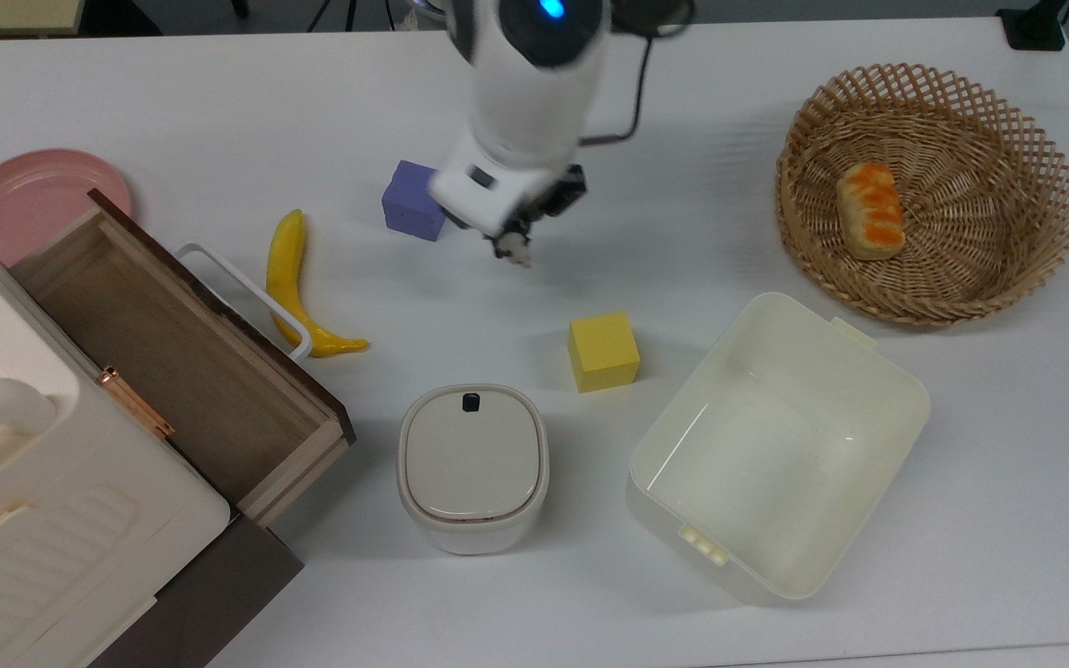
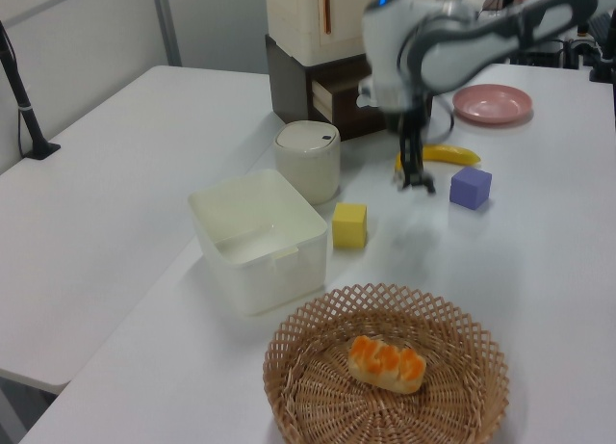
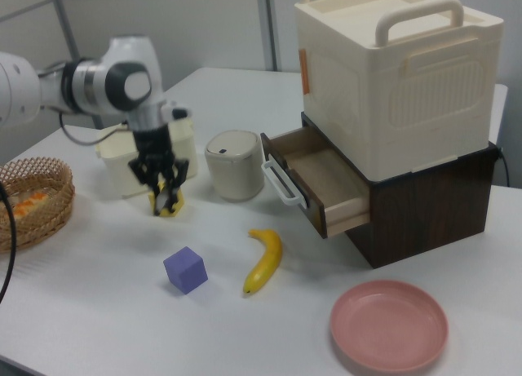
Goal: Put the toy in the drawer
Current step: 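Carry the panda figurine over the open drawer and lower it inside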
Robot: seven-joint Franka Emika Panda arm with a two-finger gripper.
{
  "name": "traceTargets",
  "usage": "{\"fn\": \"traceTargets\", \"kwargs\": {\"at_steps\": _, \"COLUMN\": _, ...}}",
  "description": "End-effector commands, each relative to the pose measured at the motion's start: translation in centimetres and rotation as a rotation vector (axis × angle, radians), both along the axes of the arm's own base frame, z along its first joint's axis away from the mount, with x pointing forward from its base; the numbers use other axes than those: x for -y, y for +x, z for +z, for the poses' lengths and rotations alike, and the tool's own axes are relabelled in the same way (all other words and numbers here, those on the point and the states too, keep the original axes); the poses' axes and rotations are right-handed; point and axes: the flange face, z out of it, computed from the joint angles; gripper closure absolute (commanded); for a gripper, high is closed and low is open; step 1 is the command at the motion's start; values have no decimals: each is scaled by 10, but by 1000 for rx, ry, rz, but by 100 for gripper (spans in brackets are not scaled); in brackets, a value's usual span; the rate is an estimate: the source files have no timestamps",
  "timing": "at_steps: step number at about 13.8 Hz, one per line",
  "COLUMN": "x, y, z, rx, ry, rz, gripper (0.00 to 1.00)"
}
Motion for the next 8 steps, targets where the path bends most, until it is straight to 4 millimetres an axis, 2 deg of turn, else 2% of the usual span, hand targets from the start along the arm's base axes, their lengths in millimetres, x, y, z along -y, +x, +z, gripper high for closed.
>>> {"fn": "traceTargets", "kwargs": {"at_steps": 1, "x": 86, "y": 17, "z": 68, "rx": 108, "ry": 21, "rz": -59, "gripper": 70}}
{"fn": "traceTargets", "kwargs": {"at_steps": 3, "x": 155, "y": 21, "z": 93, "rx": 165, "ry": 17, "rz": -132, "gripper": 70}}
{"fn": "traceTargets", "kwargs": {"at_steps": 4, "x": 180, "y": 23, "z": 100, "rx": 209, "ry": 14, "rz": -167, "gripper": 70}}
{"fn": "traceTargets", "kwargs": {"at_steps": 6, "x": 226, "y": 28, "z": 112, "rx": 336, "ry": 4, "rz": -243, "gripper": 70}}
{"fn": "traceTargets", "kwargs": {"at_steps": 8, "x": 259, "y": 32, "z": 107, "rx": 411, "ry": 7, "rz": -312, "gripper": 69}}
